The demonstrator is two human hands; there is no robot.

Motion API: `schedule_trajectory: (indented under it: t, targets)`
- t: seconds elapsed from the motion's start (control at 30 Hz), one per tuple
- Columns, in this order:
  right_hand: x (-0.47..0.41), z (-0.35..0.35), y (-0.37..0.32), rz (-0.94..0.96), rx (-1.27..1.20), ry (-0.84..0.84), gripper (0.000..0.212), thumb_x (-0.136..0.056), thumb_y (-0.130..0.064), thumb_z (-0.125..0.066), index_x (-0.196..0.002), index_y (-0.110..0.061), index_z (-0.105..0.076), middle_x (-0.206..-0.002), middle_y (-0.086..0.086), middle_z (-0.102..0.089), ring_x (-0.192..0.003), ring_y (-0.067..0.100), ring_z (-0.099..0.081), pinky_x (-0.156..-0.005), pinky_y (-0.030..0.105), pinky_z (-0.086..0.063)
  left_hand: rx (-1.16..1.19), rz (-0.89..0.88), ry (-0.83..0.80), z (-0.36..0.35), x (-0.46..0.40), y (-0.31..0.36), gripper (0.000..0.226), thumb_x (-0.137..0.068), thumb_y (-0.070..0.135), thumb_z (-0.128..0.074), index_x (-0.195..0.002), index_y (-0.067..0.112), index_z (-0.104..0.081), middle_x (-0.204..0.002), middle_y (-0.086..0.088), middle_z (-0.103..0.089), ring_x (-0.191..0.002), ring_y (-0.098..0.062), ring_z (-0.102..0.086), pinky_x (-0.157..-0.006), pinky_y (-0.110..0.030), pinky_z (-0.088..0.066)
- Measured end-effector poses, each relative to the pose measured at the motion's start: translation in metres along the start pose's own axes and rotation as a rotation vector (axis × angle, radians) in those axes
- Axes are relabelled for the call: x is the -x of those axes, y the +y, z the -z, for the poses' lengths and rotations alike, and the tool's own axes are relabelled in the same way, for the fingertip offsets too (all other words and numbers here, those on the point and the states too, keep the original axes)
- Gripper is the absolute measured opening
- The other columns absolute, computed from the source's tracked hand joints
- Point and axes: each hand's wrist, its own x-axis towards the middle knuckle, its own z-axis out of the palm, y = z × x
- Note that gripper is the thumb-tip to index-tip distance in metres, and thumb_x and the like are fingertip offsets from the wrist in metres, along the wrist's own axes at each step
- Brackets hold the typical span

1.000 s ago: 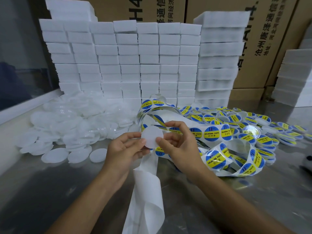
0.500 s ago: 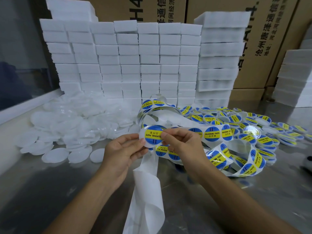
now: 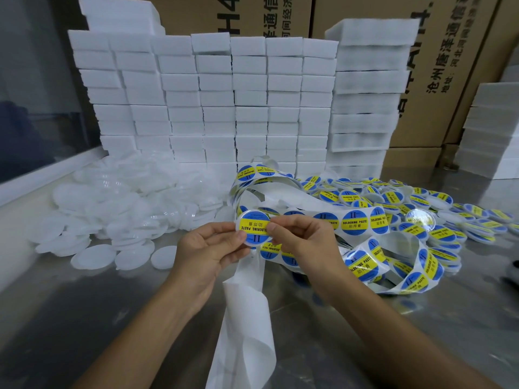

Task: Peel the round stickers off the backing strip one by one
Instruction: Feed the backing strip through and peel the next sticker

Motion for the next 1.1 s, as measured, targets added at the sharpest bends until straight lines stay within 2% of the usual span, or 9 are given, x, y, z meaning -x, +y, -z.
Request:
schedule_trajectory:
  t: [0.17,0.33,0.47,0.6,0.73,0.83,0.93,1.03,1.1]
  targets:
    - [-0.002,0.0,0.002,0.011,0.014,-0.001,0.004,-0.084,-0.011,-0.075,-0.085,-0.015,-0.075,-0.078,-0.002,-0.077,-0.064,0.0,-0.068,-0.057,0.009,-0.047,-0.019,-0.011,0.005,0.0,0.001,0.001,0.032,-0.059,0.009,-0.076,-0.089,0.002,-0.065,-0.081,-0.016,-0.075,-0.068,-0.022,-0.074,-0.057,-0.023,-0.057]
    - [-0.001,0.0,0.005,0.086,0.1,0.006,0.008,-0.084,-0.013,-0.077,-0.082,-0.021,-0.075,-0.078,-0.004,-0.076,-0.07,0.007,-0.07,-0.063,0.015,-0.053,-0.083,-0.056,0.046,-0.001,0.003,0.0,0.016,-0.072,-0.002,-0.075,-0.084,0.005,-0.067,-0.076,-0.015,-0.075,-0.062,-0.021,-0.071,-0.056,-0.022,-0.056]
    - [-0.002,0.0,0.012,0.289,0.345,0.083,0.004,-0.084,-0.016,-0.077,-0.085,-0.02,-0.076,-0.075,-0.006,-0.074,-0.071,0.013,-0.07,-0.066,0.024,-0.058,-0.177,-0.143,0.052,-0.006,0.006,-0.001,0.017,-0.073,-0.006,-0.076,-0.081,0.007,-0.069,-0.073,-0.011,-0.075,-0.06,-0.019,-0.072,-0.056,-0.019,-0.055]
    - [-0.003,0.001,0.018,0.498,0.515,0.156,0.002,-0.085,-0.021,-0.076,-0.087,-0.02,-0.075,-0.075,-0.015,-0.07,-0.068,0.007,-0.066,-0.061,0.026,-0.055,-0.202,-0.178,0.049,-0.009,0.009,-0.001,0.018,-0.07,-0.003,-0.079,-0.079,0.01,-0.07,-0.074,-0.01,-0.075,-0.064,-0.021,-0.073,-0.057,-0.019,-0.055]
    - [-0.003,-0.003,0.026,0.65,0.603,0.254,0.008,-0.088,-0.026,-0.073,-0.094,-0.025,-0.068,-0.088,-0.014,-0.066,-0.064,0.005,-0.062,-0.058,0.032,-0.053,-0.099,-0.126,-0.012,-0.01,0.012,0.003,0.025,-0.047,0.021,-0.086,-0.07,0.021,-0.076,-0.08,-0.013,-0.075,-0.068,-0.024,-0.073,-0.061,-0.024,-0.057]
    - [-0.003,-0.004,0.028,0.556,0.531,0.254,0.034,-0.085,-0.039,-0.072,-0.116,-0.034,-0.057,-0.1,-0.018,-0.058,-0.067,0.005,-0.063,-0.06,0.027,-0.052,0.018,-0.082,-0.047,-0.01,0.011,0.004,0.027,-0.046,0.018,-0.084,-0.071,0.018,-0.076,-0.081,-0.016,-0.074,-0.069,-0.025,-0.073,-0.062,-0.025,-0.058]
    - [-0.003,-0.002,0.028,0.427,0.443,0.079,0.054,-0.083,-0.05,-0.07,-0.133,-0.036,-0.051,-0.095,-0.018,-0.063,-0.068,0.007,-0.066,-0.062,0.022,-0.052,0.092,-0.046,-0.087,-0.012,0.011,0.002,0.033,-0.058,0.007,-0.076,-0.09,0.012,-0.073,-0.086,-0.018,-0.074,-0.075,-0.026,-0.074,-0.064,-0.027,-0.059]
    - [-0.001,-0.005,0.026,0.37,0.384,-0.035,0.047,-0.087,-0.046,-0.065,-0.129,-0.026,-0.058,-0.079,0.0,-0.067,-0.066,0.014,-0.07,-0.067,0.038,-0.058,0.122,-0.005,-0.155,-0.012,0.011,0.001,0.046,-0.068,0.0,-0.067,-0.113,0.003,-0.065,-0.088,-0.019,-0.074,-0.083,-0.026,-0.074,-0.068,-0.028,-0.059]
    - [-0.001,-0.005,0.022,0.381,0.33,-0.013,0.025,-0.093,-0.034,-0.063,-0.115,-0.021,-0.064,-0.072,0.007,-0.068,-0.059,0.016,-0.068,-0.061,0.039,-0.058,0.112,0.018,-0.187,-0.012,0.011,0.002,0.049,-0.068,0.0,-0.066,-0.117,0.001,-0.064,-0.089,-0.017,-0.073,-0.083,-0.024,-0.073,-0.067,-0.028,-0.059]
